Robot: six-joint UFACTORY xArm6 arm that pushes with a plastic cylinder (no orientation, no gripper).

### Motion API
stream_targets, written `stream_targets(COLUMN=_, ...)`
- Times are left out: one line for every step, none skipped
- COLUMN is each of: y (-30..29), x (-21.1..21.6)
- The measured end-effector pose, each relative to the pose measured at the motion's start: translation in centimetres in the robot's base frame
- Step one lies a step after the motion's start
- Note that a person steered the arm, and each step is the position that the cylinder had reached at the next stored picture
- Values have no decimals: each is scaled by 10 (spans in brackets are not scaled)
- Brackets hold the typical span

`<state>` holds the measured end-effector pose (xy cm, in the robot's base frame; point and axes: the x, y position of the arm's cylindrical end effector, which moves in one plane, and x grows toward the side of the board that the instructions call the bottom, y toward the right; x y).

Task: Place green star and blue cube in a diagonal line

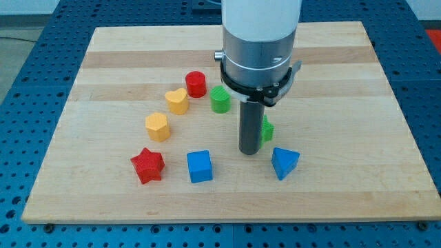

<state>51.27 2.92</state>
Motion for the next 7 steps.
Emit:
stream_targets(y=-3, x=-1)
stream_targets(y=-39, x=-1)
stream_targets(y=-43, x=-1)
stream_targets(y=-41, x=-2)
stream_targets(y=-40, x=-14)
stream_targets(y=-55, x=-21)
stream_targets(y=-71, x=-2)
